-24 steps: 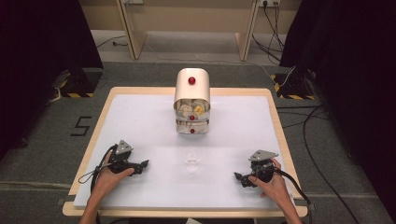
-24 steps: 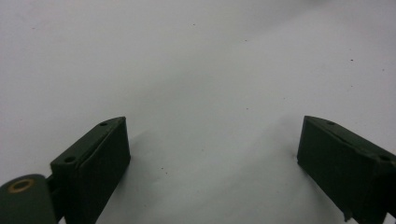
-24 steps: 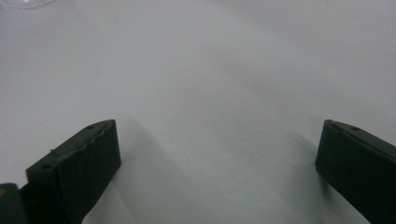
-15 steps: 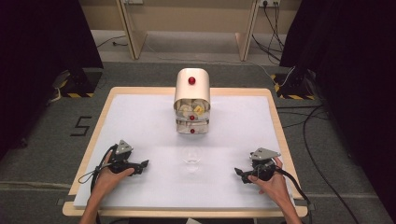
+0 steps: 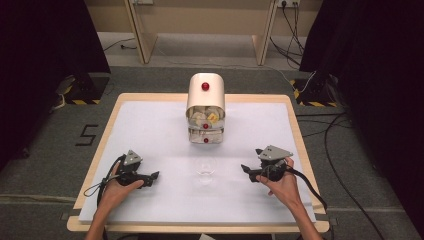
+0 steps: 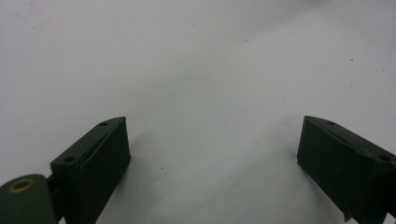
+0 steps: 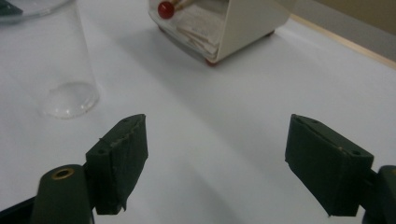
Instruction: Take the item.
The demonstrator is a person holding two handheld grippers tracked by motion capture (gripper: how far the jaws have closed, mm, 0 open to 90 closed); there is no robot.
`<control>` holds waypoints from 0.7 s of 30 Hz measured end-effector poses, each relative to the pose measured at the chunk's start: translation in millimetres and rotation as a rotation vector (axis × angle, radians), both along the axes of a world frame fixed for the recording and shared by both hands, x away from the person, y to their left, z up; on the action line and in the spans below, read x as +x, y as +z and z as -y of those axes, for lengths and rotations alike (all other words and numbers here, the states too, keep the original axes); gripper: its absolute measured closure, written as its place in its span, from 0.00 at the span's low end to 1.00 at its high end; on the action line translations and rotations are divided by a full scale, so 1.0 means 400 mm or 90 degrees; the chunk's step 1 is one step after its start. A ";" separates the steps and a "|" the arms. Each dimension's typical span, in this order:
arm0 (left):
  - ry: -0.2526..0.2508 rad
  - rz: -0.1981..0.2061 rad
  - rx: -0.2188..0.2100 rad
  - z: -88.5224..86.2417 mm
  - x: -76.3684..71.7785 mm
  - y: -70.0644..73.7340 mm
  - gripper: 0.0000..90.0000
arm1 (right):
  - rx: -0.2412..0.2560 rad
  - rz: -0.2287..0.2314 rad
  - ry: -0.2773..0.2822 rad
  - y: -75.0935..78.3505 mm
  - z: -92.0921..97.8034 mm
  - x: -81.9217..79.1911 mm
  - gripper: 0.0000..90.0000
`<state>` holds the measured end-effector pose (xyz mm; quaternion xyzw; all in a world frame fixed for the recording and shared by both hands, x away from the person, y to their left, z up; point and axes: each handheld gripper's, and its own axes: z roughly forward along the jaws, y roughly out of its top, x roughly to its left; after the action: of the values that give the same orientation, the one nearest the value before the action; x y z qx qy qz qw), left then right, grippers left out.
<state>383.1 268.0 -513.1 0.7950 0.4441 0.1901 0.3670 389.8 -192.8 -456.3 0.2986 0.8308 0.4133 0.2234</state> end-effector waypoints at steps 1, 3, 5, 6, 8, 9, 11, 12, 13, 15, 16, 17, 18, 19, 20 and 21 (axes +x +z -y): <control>0.000 0.000 0.000 0.000 0.000 0.000 0.09 | 0.002 0.002 0.004 0.006 -0.007 0.004 0.25; 0.000 0.000 0.000 0.000 0.000 0.000 0.09 | -0.001 0.010 0.009 0.019 -0.022 0.012 0.26; 0.000 0.000 0.000 0.000 0.000 0.000 0.09 | 0.001 0.019 0.017 0.035 -0.038 0.020 0.27; 0.000 0.000 0.000 0.000 0.000 0.000 0.09 | 0.003 0.025 0.023 0.044 -0.047 0.024 0.29; 0.000 0.000 0.000 0.000 0.000 0.000 0.09 | 0.011 0.033 0.037 0.065 -0.065 0.031 0.31; 0.000 0.000 0.001 0.000 0.000 0.000 0.09 | 0.017 0.038 0.040 0.076 -0.074 0.035 0.31; 0.000 0.000 0.001 0.000 0.000 0.000 0.09 | 0.025 0.051 0.050 0.099 -0.092 0.041 0.33; 0.000 0.000 0.000 0.000 0.000 0.000 0.09 | 0.029 0.059 0.056 0.109 -0.101 0.044 0.34; 0.000 0.000 0.000 0.000 0.000 0.000 0.09 | 0.031 0.065 0.062 0.120 -0.109 0.047 0.35; 0.000 0.000 0.000 0.000 0.000 0.000 0.09 | 0.038 0.078 0.071 0.138 -0.125 0.052 0.38; 0.000 0.000 0.000 0.000 0.000 0.000 0.09 | 0.041 0.085 0.075 0.146 -0.132 0.055 0.38; 0.000 0.000 0.000 0.000 0.000 0.000 0.09 | 0.043 0.090 0.080 0.154 -0.139 0.058 0.39; 0.000 0.000 0.000 0.000 0.000 0.000 0.09 | 0.043 0.095 0.083 0.160 -0.145 0.061 0.41; 0.000 0.000 0.001 0.000 0.000 0.000 0.09 | 0.045 0.100 0.084 0.165 -0.152 0.064 0.42; 0.000 0.000 0.001 0.000 0.000 0.000 0.09 | 0.049 0.103 0.086 0.170 -0.159 0.068 0.43; 0.000 0.000 0.001 0.000 0.000 0.000 0.09 | 0.049 0.108 0.088 0.174 -0.166 0.072 0.45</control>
<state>383.1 267.9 -513.1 0.7951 0.4439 0.1905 0.3668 418.5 -126.6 -386.6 0.2131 0.8108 0.4832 0.2525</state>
